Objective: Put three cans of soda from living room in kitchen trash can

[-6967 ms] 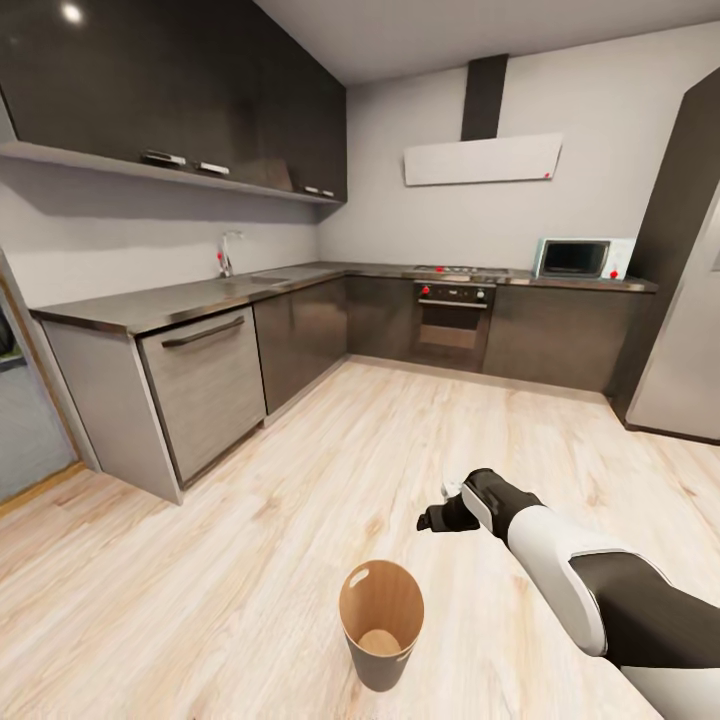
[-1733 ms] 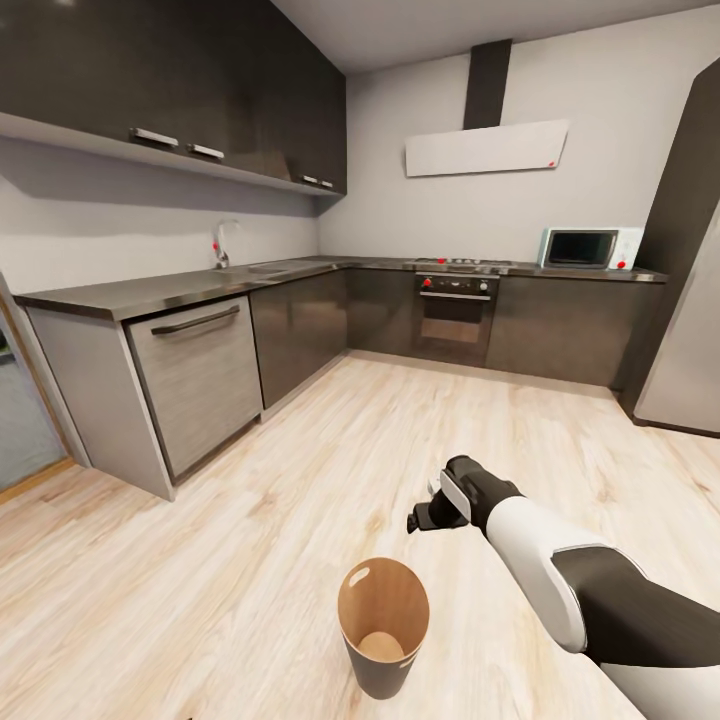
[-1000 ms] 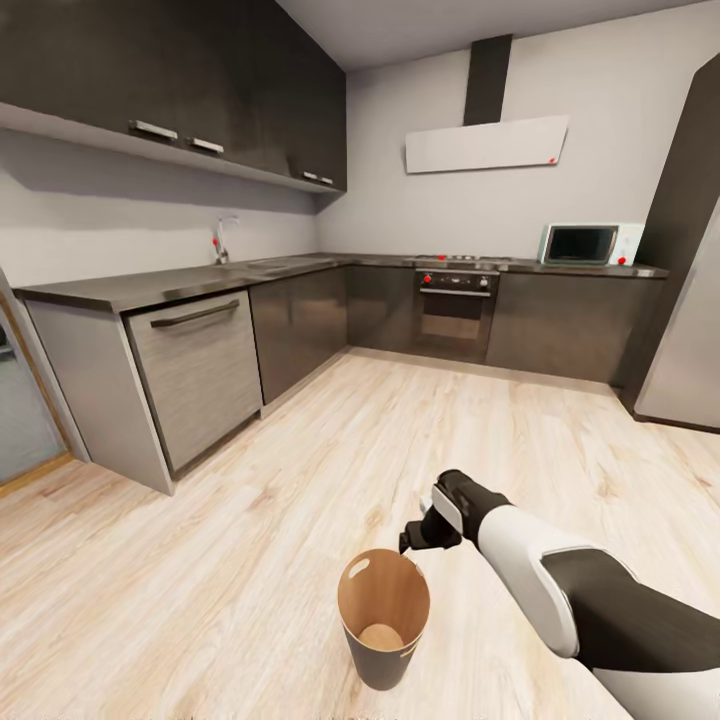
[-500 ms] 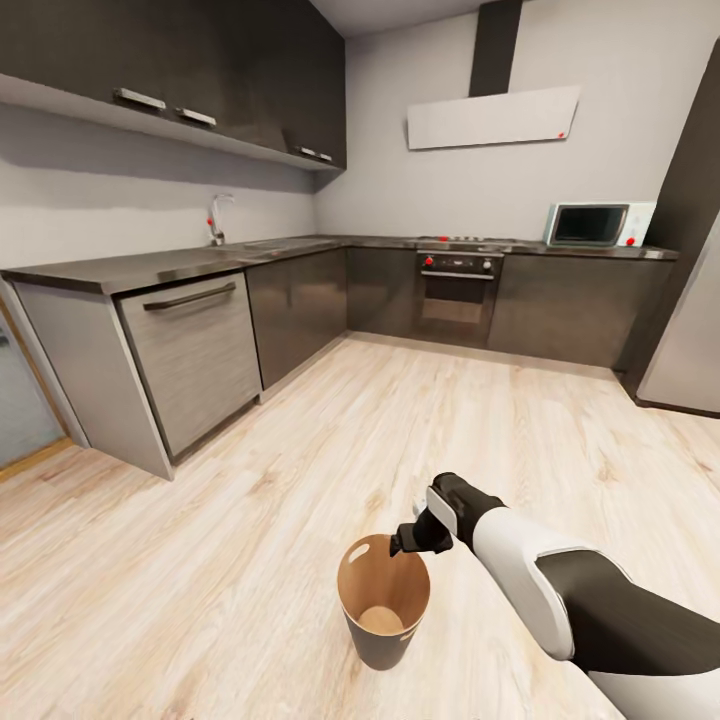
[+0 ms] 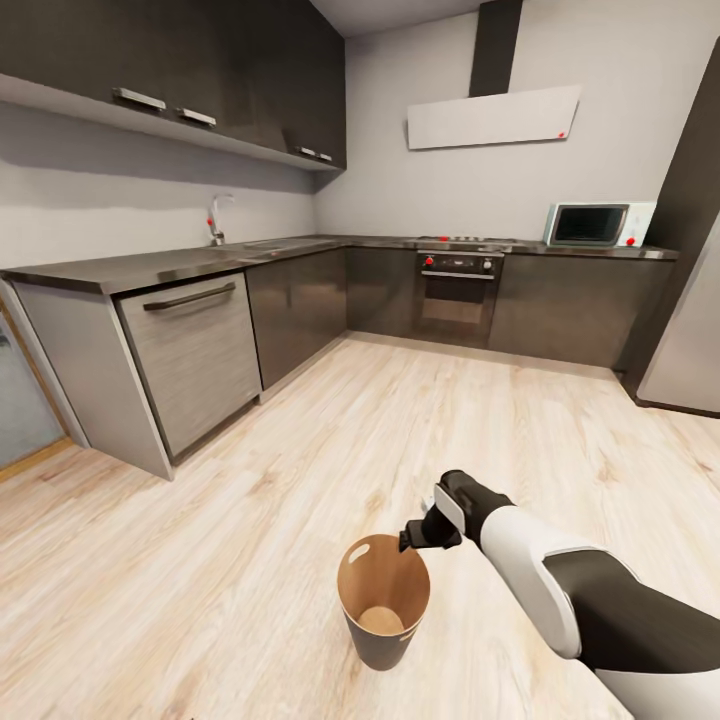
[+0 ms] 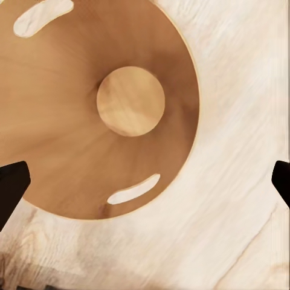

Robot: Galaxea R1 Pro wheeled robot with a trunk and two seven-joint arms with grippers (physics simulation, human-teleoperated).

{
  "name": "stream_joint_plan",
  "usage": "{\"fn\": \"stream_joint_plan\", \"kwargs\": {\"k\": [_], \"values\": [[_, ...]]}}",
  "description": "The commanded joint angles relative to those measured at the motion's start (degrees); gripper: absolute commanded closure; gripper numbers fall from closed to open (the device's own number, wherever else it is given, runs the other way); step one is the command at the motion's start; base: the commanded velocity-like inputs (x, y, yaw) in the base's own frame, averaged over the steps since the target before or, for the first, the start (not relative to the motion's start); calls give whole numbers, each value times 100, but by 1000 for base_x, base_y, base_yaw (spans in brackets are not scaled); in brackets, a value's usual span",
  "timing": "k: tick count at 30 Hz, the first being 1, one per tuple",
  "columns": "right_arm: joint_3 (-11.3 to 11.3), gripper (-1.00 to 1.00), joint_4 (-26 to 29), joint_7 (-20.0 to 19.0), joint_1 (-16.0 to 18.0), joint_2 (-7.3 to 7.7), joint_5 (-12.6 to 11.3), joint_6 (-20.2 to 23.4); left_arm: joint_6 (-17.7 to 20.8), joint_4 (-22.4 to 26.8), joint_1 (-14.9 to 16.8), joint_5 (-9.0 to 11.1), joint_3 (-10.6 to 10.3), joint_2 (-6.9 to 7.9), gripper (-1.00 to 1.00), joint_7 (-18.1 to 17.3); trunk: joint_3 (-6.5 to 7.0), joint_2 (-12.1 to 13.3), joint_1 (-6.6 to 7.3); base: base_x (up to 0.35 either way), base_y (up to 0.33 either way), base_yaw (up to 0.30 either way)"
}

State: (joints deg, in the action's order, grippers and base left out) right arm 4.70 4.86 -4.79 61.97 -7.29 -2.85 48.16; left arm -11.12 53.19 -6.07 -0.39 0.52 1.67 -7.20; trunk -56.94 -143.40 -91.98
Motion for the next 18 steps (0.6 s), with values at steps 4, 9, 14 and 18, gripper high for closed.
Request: {"fn": "stream_joint_plan", "kwargs": {"k": [4,9,14,18], "values": [[13,-100,5,1,0,70,16,0,3,2,2,-4,-4,0,-100,-1,0,0,0,124,0,0],[19,-100,6,3,0,84,20,0,-1,3,1,2,-2,5,-100,-1,0,0,0,213,-7,0],[21,-100,4,3,0,93,21,0,-4,6,0,16,12,4,-100,-1,0,0,0,72,-4,0],[22,-100,4,2,0,96,28,0,-4,7,0,41,28,5,-100,-1,0,0,0,20,-1,0]]}}
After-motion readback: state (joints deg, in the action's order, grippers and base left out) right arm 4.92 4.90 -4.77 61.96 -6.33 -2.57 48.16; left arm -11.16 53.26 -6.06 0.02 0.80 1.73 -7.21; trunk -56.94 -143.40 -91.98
